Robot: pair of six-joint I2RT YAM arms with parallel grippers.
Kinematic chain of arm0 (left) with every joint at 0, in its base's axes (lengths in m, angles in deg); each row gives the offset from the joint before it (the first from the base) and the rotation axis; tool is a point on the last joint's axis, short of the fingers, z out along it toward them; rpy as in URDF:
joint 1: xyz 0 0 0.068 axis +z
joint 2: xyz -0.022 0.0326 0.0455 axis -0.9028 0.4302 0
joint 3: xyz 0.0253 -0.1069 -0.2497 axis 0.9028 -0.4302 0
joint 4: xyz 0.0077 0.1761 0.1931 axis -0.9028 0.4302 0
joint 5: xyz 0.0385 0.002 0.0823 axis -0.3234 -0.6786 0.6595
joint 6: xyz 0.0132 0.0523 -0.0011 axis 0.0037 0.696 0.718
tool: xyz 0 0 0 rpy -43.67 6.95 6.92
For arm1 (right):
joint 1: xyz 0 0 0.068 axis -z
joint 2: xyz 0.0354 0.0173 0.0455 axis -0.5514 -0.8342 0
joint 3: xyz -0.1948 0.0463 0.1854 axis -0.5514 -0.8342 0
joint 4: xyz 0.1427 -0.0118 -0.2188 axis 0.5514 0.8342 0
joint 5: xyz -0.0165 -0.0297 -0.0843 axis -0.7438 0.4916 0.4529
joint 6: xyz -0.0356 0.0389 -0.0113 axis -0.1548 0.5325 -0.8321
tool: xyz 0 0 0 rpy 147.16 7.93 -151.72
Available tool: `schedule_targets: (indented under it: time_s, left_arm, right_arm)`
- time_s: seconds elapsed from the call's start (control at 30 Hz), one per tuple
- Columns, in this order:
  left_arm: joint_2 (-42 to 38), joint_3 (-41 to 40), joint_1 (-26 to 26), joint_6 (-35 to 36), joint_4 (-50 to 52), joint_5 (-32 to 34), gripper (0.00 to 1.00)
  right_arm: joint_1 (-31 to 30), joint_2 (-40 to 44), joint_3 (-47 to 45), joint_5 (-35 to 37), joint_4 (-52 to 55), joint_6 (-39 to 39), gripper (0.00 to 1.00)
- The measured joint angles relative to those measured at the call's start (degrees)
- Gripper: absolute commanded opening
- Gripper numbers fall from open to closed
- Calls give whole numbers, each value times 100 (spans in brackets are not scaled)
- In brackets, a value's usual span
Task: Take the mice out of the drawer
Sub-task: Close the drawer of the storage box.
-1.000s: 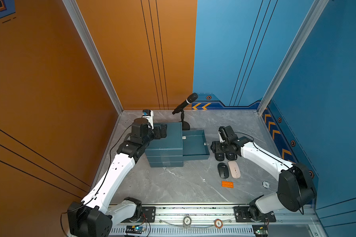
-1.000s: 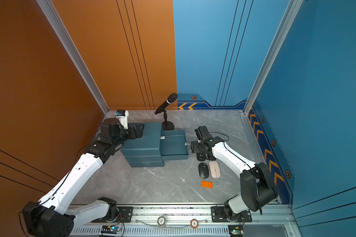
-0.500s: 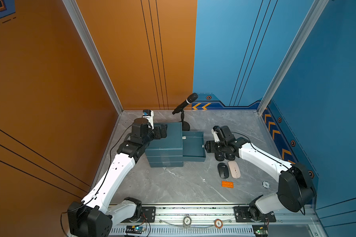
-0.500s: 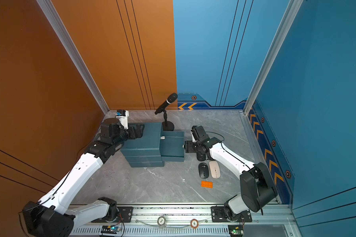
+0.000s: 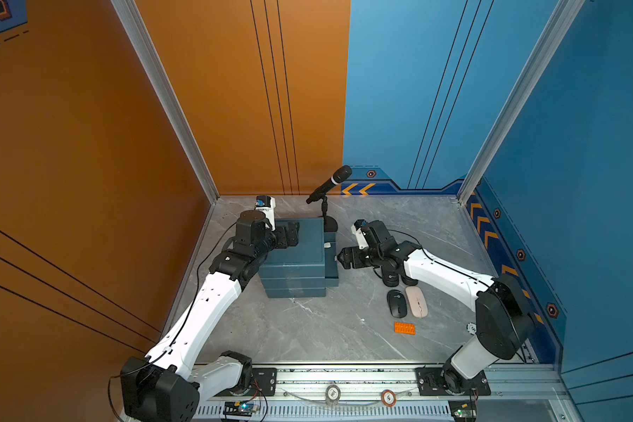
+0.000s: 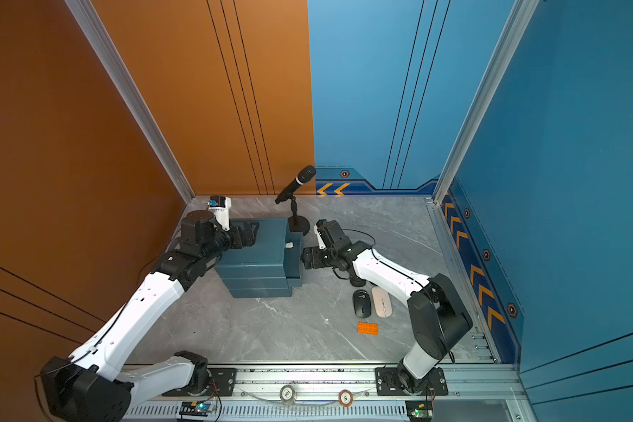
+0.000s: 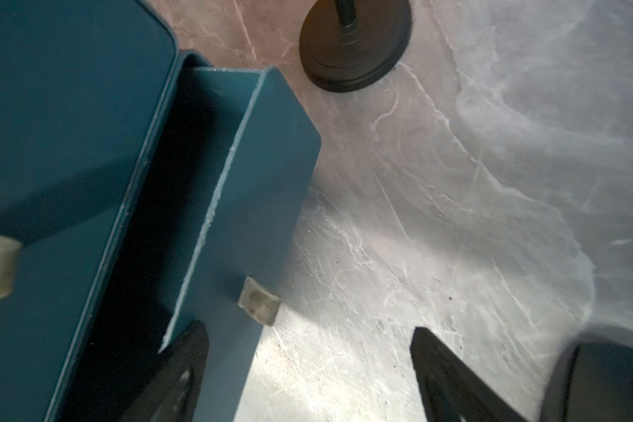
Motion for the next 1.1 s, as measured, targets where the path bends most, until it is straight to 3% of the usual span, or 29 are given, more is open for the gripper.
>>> schedule_targets:
  time_s: [0.7, 0.9, 1.1]
  left_arm:
    - [-28, 0, -52, 7, 9, 26, 98]
    - [-221, 61, -52, 188, 149, 181, 98]
    - [-236, 737, -109, 647, 592, 319, 98]
  right_arm:
    - [-597, -605, 437, -184, -337, 177, 100]
    - [-614, -138, 7, 28, -717, 400, 100]
    - [-531, 492, -590, 85, -1228, 671, 100]
